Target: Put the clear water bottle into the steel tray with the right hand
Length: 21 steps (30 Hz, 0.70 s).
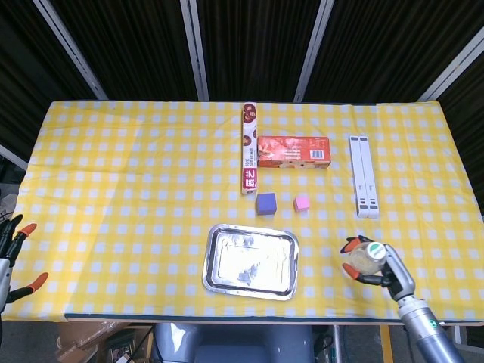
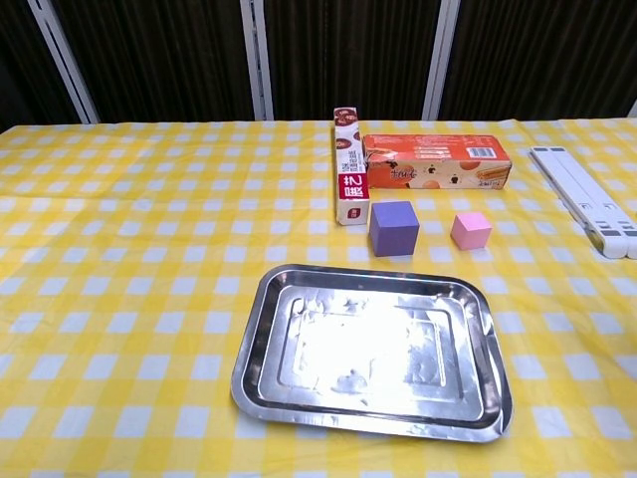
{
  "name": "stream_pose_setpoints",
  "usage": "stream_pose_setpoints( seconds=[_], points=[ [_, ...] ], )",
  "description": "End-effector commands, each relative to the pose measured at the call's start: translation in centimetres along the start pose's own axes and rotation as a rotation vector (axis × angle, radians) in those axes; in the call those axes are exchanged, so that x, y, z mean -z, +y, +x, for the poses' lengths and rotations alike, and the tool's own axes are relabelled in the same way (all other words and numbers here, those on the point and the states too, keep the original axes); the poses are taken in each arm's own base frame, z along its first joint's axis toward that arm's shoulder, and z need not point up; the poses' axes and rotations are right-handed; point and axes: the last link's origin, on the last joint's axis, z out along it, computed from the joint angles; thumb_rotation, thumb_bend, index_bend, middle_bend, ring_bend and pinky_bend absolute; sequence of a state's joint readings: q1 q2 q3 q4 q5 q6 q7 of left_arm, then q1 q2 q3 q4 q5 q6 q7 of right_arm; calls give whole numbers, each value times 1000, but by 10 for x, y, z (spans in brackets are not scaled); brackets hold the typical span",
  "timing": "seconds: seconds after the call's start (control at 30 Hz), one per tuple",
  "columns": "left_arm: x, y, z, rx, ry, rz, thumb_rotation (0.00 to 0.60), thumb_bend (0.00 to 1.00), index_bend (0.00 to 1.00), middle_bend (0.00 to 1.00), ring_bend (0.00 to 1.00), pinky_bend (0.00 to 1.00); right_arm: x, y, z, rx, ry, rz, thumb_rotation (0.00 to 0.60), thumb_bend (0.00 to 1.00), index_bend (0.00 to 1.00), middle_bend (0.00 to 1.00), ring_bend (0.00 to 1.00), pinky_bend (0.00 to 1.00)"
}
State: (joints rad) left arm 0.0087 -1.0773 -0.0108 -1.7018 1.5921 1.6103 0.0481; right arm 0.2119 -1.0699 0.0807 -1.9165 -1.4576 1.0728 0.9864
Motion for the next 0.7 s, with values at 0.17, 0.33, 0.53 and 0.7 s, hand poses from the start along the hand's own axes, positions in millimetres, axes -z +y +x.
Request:
stream_pose_setpoints(
  seconds=[0.17, 0.33, 0.53, 0.7],
  points=[
    [-2, -2, 1, 9, -8, -3, 600, 217, 132, 0, 0, 0, -35, -1, -99, -28, -169, 8, 600, 580, 737, 530, 216, 0],
    [-3, -2, 0, 8, -15, -5, 600, 217, 132, 0, 0, 0, -55, -2, -142, -42, -210, 9, 600, 580, 743, 535, 217, 0],
    [-3, -2, -1, 4, -19, -2, 600, 217, 132, 0, 0, 0, -66, 4, -162, -34, -185, 0, 600, 579, 744, 536, 220, 0],
    [-4, -1, -2, 0, -21, -7, 600, 217, 132, 0, 0, 0, -73, 9, -171, -27, -158, 1, 600, 579, 744, 536, 220, 0]
  ],
)
